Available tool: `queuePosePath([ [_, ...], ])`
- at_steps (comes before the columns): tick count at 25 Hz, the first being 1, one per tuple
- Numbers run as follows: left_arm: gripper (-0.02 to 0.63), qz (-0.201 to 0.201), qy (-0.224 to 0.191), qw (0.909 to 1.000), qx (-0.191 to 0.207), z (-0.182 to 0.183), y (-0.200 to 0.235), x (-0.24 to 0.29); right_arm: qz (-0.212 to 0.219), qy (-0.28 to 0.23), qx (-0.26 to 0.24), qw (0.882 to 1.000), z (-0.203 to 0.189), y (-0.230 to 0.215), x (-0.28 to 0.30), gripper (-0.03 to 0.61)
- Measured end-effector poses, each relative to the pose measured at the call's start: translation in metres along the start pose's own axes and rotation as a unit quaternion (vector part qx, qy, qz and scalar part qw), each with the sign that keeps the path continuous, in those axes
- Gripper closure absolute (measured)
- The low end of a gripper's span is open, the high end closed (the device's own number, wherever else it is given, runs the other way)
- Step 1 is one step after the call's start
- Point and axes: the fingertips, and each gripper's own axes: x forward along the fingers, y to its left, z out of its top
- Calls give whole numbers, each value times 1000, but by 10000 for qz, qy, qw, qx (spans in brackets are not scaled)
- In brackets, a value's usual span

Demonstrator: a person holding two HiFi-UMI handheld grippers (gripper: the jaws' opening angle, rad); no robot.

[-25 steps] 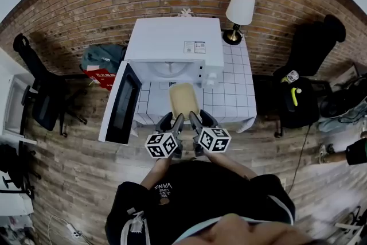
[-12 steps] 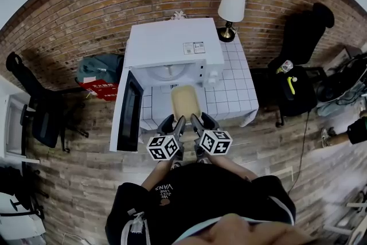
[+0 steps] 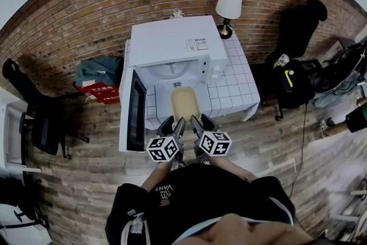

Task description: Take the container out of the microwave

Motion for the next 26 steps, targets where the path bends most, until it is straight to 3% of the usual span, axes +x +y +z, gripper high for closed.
queuePosePath([
  [26,397,-124,117,9998,-50,-5,17,-27,-170,-2,35,9998,-24,23,-4,391],
])
